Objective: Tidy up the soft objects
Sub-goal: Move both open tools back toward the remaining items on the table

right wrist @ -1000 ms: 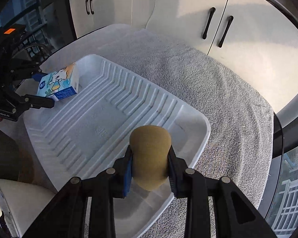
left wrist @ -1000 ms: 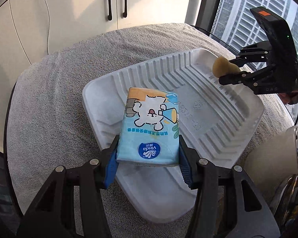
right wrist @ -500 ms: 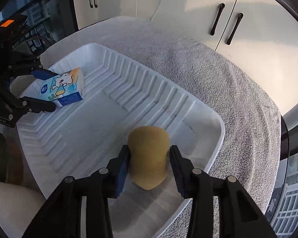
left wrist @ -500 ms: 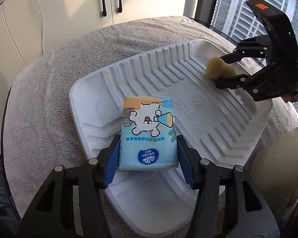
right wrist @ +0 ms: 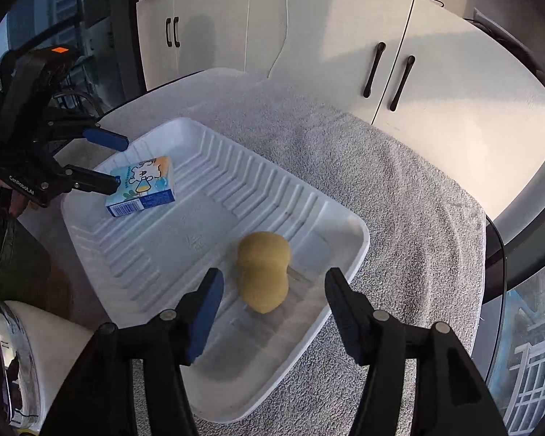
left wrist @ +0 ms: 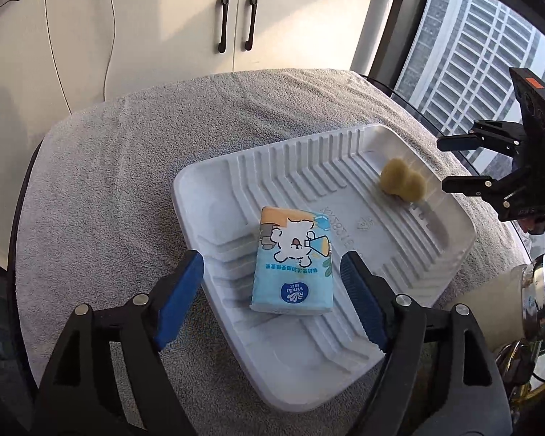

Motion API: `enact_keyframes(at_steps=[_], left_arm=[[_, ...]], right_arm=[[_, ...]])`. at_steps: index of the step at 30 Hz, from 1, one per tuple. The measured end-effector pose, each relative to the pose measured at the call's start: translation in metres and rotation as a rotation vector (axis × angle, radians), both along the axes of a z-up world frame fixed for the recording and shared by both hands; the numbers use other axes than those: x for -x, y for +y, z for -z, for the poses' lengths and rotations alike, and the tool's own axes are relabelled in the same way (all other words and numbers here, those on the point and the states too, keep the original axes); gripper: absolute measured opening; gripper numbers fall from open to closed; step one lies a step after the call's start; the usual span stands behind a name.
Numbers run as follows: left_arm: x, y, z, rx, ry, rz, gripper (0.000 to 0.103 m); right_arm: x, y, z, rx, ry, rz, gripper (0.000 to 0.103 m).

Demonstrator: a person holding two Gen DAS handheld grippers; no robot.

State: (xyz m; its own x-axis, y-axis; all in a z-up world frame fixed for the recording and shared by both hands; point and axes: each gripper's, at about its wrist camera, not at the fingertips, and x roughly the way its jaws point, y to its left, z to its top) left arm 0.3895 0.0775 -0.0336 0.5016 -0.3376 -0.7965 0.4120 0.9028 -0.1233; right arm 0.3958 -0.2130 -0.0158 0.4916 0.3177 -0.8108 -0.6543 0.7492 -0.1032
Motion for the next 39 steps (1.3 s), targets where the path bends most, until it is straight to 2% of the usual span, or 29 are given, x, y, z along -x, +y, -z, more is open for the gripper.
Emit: enact_keyframes(at_steps=[2, 8, 14, 19, 26, 33, 39], left_arm=[[0.005, 0.011, -0.011, 0.022, -0.022, -0.03, 0.085], [0.032, 0.046, -0.041, 0.069, -0.081, -0.099, 0.086], [0.065, 0.07, -0.04, 0.042, -0.086, -0.136, 0.086], [0.09, 0.082, -0.042, 0.056, -0.089, -0.163, 0.086], [0.139, 0.08, -0.047, 0.031, -0.121, -0.153, 0.086], [0.205, 0.069, -0.042, 0.034, -0.132, -0.114, 0.089], [0.266, 0.052, -0.031, 0.082, -0.12, -0.09, 0.089]], right_arm=[[0.007, -0.011, -0.01, -0.017, -0.012, 0.023, 0.065], [0.044, -0.046, -0.039, -0.084, -0.046, 0.09, 0.072], [0.08, -0.072, -0.043, -0.093, -0.055, 0.141, 0.074], [0.105, -0.084, -0.044, -0.104, -0.053, 0.178, 0.074], [0.151, -0.086, -0.045, -0.122, -0.064, 0.195, 0.075], [0.211, -0.082, -0.031, -0.167, -0.046, 0.205, 0.076], [0.268, -0.067, -0.01, -0.216, -0.023, 0.237, 0.079]])
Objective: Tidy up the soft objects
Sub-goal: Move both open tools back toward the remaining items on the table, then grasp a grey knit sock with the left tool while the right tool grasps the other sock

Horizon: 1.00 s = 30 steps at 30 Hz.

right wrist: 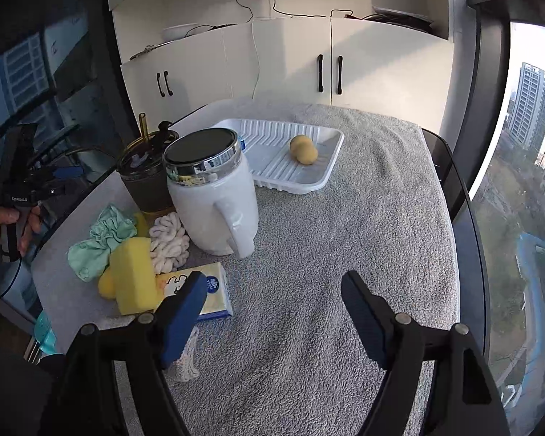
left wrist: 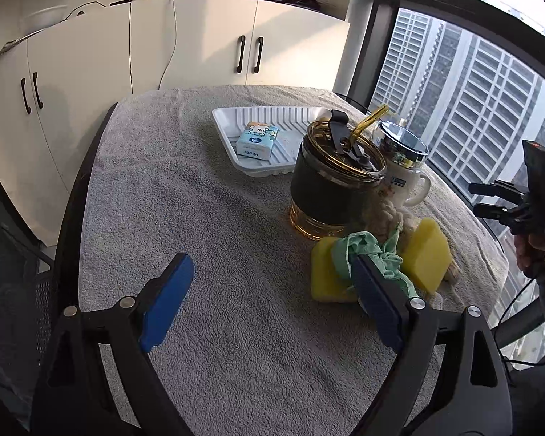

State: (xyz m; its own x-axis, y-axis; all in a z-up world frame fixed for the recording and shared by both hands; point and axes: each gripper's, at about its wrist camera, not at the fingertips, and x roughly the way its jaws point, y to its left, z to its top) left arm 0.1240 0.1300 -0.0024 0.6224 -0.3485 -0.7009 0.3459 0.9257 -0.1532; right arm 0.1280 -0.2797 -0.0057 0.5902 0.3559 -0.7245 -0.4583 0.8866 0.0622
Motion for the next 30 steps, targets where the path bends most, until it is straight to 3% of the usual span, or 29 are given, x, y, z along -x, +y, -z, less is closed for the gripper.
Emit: enact_keyframes(at_steps=[8, 14, 23, 30], left_arm=[[0.064, -0.038, 0.017, 0.094, 0.038, 0.048, 0.089], [0.089, -0.08, 0.028, 0.105, 0.06, 0.099, 0.09], [0.078, -0.127, 0.042, 0.116, 0.127, 0.084, 0.094], [0.066, -0.157, 0.053, 0.056, 0.128, 0.095, 0.094]], right_arm=[[0.054, 0.031, 0.029, -0.01, 0.04, 0.029, 0.079], [0.076, 0.047, 0.038, -0.007, 0.057, 0.033, 0.079], [0.075, 0.053, 0.043, 0.04, 0.053, 0.067, 0.079], [0.061, 0.045, 0.057, 0.036, 0.094, 0.061, 0.079]])
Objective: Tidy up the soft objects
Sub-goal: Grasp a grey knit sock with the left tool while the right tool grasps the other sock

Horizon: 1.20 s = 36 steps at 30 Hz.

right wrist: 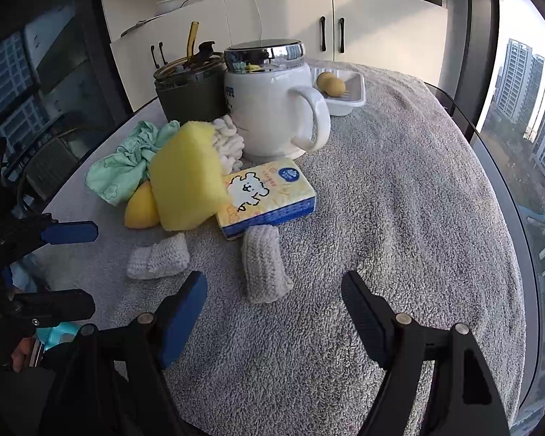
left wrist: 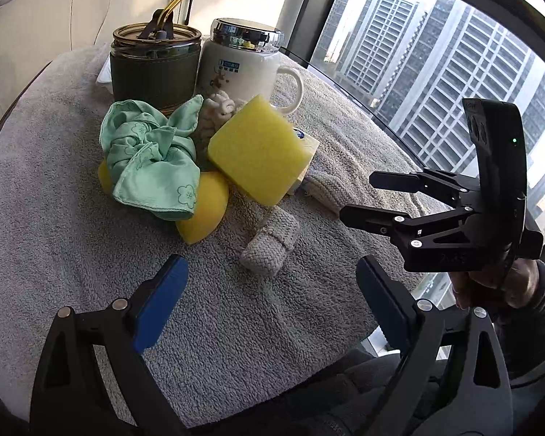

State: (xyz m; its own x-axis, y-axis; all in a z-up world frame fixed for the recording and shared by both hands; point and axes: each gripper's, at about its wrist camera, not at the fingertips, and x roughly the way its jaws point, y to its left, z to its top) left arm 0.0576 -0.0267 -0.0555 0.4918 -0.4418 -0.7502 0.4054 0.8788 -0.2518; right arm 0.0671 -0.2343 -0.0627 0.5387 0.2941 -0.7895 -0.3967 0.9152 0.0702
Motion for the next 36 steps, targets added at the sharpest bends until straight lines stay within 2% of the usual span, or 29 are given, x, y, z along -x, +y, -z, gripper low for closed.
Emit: enact_keyframes(at_steps=[4, 6, 13, 17, 19, 21, 22, 24, 29, 36], left_arm=[[-0.01, -0.01, 0.006, 0.008, 0.011, 0.019, 0.094], [-0.013, -0.015, 0.009, 0.012, 0.022, 0.035, 0.095], [-0.025, -0.022, 0.015, 0.022, 0.029, 0.039, 0.095], [-0.019, -0.028, 0.014, -0.029, 0.001, 0.062, 0.092], [-0.014, -0.031, 0.014, -0.051, -0.017, 0.08, 0.086], [-0.013, -0.033, 0.015, -0.076, -0.033, 0.097, 0.069], [-0.014, -0.035, 0.018, -0.094, -0.032, 0.104, 0.066], [-0.02, -0.034, 0.024, -0.11, -0.023, 0.109, 0.054], [-0.016, -0.029, 0.023, -0.11, -0.035, 0.121, 0.051], [-0.011, -0.023, 0.021, -0.116, -0.044, 0.107, 0.04]], right_arm=[[-0.004, 0.002, 0.005, -0.004, 0.015, -0.053, 0.08], [-0.005, 0.004, 0.007, 0.007, 0.013, -0.078, 0.085], [-0.013, 0.008, 0.012, 0.012, 0.001, -0.123, 0.085], [-0.015, 0.008, 0.015, 0.03, -0.008, -0.149, 0.085], [-0.017, 0.006, 0.016, 0.025, -0.004, -0.16, 0.083], [-0.018, 0.005, 0.017, 0.019, -0.002, -0.169, 0.081], [-0.02, 0.004, 0.017, 0.019, 0.0, -0.173, 0.08], [-0.021, 0.003, 0.018, 0.021, 0.001, -0.176, 0.079], [-0.024, 0.002, 0.02, 0.013, 0.005, -0.186, 0.079], [-0.022, 0.009, 0.021, 0.016, 0.005, -0.211, 0.079]])
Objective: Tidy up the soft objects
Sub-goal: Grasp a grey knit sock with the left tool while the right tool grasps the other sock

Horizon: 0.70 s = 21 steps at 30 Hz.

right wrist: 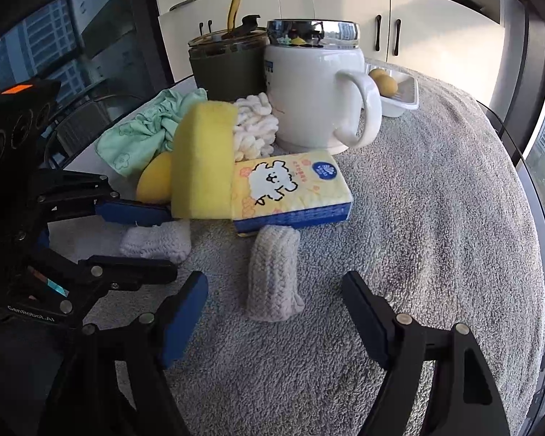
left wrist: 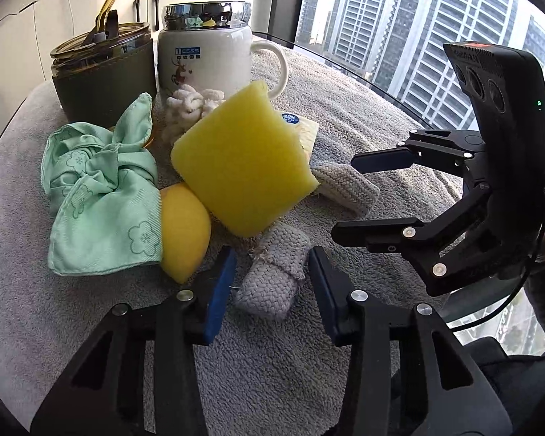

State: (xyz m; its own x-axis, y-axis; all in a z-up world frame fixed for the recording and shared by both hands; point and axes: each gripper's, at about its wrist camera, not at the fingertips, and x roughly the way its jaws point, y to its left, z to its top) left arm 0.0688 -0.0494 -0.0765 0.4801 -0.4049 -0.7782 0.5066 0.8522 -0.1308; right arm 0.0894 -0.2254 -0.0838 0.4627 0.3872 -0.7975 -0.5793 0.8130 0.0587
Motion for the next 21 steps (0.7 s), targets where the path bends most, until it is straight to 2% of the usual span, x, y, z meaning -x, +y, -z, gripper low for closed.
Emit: enact_keyframes(at_steps=[5, 8, 10, 13, 14, 15, 21], left_arm=[[0.008, 0.008, -0.004, 0.0, -0.004, -0.017, 0.04], [0.012, 0.009, -0.002, 0.0, 0.003, -0.018, 0.04], [0.013, 0.008, -0.002, 0.0, 0.001, -0.019, 0.035], [0.01, 0.007, 0.0, 0.003, 0.0, -0.016, 0.03], [0.011, 0.007, -0.001, 0.002, -0.003, -0.018, 0.028], [0.013, 0.007, -0.001, 0.003, -0.004, -0.02, 0.027], [0.017, 0.007, -0.002, 0.03, -0.008, -0.033, 0.025]], right_arm=[[-0.001, 0.008, 0.002, 0.004, 0.002, -0.013, 0.079], [-0.002, 0.011, 0.002, 0.014, -0.003, -0.01, 0.075], [-0.002, 0.014, 0.002, 0.03, -0.004, -0.003, 0.071], [-0.002, 0.017, 0.001, 0.072, -0.019, 0.008, 0.052], [-0.002, 0.018, 0.0, 0.072, -0.018, 0.009, 0.036], [-0.002, 0.018, -0.001, 0.071, -0.011, 0.009, 0.026], [0.005, 0.02, -0.005, 0.07, -0.01, 0.001, 0.025]])
